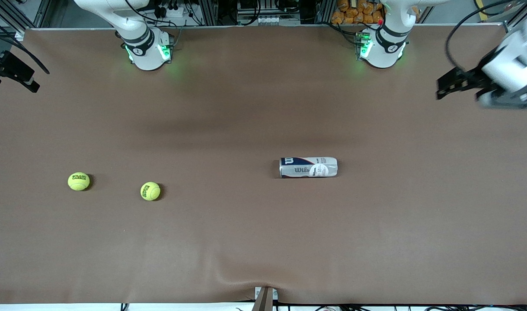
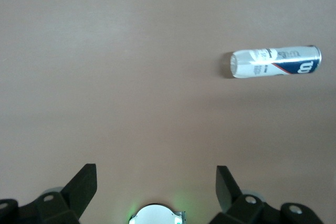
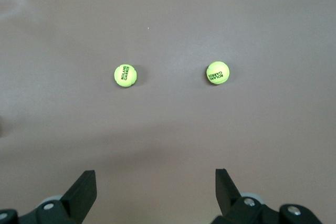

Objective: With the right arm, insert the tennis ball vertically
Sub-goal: 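Reach the left gripper to the tube while the right gripper reaches a ball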

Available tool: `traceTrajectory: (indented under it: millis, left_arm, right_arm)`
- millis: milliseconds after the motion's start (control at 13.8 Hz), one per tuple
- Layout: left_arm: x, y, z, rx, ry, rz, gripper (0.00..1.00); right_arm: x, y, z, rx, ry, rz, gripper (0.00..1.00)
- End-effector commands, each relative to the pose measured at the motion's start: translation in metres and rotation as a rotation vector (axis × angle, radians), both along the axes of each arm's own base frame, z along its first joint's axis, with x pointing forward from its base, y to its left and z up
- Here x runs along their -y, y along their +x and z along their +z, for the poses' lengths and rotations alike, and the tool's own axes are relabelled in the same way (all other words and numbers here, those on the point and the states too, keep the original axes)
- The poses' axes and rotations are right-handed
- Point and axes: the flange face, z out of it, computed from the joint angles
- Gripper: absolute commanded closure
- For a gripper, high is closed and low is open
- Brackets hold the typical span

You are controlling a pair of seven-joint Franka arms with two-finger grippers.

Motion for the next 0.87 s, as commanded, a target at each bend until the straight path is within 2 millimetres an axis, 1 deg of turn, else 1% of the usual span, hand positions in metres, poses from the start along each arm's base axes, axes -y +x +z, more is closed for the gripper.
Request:
traceTrajectory:
  millis: [0, 145, 291, 363, 436, 509, 582, 654, 727, 800]
  left_arm:
    - [0.045, 0.03, -0.032, -0.038, 0.015, -0.081, 0.0]
    - [0.073, 0.042, -0.053, -0.044, 0.014, -0.126, 0.0]
    - [0.096, 0.046, -0.068, -0.036, 0.051, -0.175, 0.0]
    - [0.112, 0.047, -0.077, -0.029, 0.067, -0.215, 0.0]
    - [0.122, 0.049, -0.085, -0.023, 0.086, -0.247, 0.0]
    - [0.126, 0.054, -0.092, -0.022, 0.094, -0.269, 0.0]
    - [0.128, 0.061, -0.102, -0.034, 0.093, -0.294, 0.0]
    - [0.132, 0.064, -0.112, -0.049, 0.09, -0.326, 0.0]
    - [0.142, 0.062, -0.122, -0.064, 0.092, -0.348, 0.0]
    - [0.151, 0.062, -0.133, -0.078, 0.095, -0.363, 0.0]
  right_arm:
    - [0.003, -0.006, 0.006, 0.003, -0.004, 0.007, 0.0]
    - [0.001, -0.006, 0.007, 0.005, -0.005, 0.013, 0.0]
    - [-0.002, -0.004, 0.008, 0.008, -0.007, 0.016, 0.0]
    - [0.002, -0.003, 0.008, 0.008, -0.007, 0.006, 0.0]
    - [0.008, -0.003, 0.008, 0.008, -0.006, -0.003, 0.0]
    - [0.015, -0.004, 0.008, 0.008, -0.002, -0.02, 0.0]
    - [0.017, -0.003, 0.007, 0.007, 0.007, -0.025, 0.0]
    - [0.014, -0.003, 0.007, 0.008, 0.009, -0.021, 0.0]
    - [0.009, 0.001, 0.002, -0.002, 0.008, -0.012, 0.0]
    - [0.004, 0.008, -0.007, -0.022, 0.007, -0.003, 0.0]
